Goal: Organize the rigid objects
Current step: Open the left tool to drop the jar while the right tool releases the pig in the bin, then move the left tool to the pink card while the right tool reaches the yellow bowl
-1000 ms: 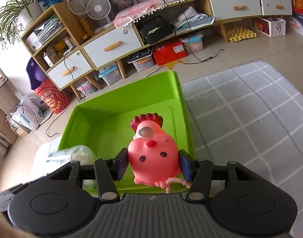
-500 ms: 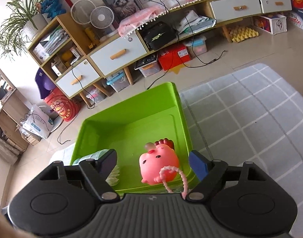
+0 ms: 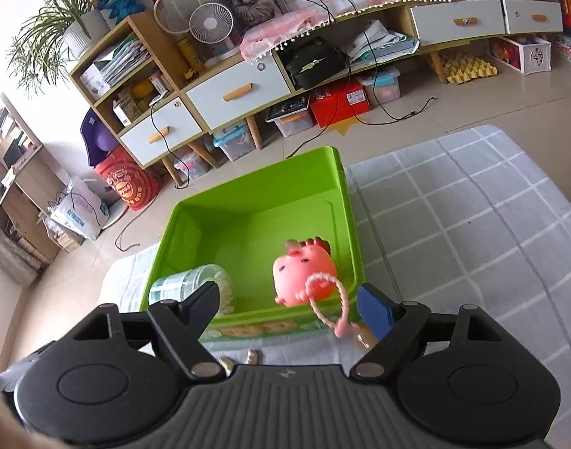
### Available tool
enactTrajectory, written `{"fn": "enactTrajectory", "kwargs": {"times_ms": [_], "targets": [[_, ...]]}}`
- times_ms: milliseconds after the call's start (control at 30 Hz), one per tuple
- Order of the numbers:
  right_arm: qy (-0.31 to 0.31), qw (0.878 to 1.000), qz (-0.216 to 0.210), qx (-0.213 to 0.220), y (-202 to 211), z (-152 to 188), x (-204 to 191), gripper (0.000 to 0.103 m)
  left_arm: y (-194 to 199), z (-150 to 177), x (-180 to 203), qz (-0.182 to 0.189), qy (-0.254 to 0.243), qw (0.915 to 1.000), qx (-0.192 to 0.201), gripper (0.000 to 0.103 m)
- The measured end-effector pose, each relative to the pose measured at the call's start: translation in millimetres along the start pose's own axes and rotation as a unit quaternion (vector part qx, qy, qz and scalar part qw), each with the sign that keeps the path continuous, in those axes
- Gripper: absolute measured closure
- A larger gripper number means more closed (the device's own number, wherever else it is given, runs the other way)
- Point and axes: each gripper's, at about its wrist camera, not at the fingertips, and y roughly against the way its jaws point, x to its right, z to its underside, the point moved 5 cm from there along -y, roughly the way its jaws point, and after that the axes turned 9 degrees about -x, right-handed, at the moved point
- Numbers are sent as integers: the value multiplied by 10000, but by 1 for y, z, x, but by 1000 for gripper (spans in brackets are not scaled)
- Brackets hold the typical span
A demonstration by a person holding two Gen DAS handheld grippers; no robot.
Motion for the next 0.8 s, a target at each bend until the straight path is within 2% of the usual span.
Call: {"fn": "enactTrajectory", "kwargs": {"times_ms": [433,800], "targets": [[380,9989,100,-249,10,26,1,37,21,36,-13,-18,-105,9999,4,2],[850,9954,65,-447,12,53,2,37,27,69,-12,106,-880,9960,-107,2]]}}
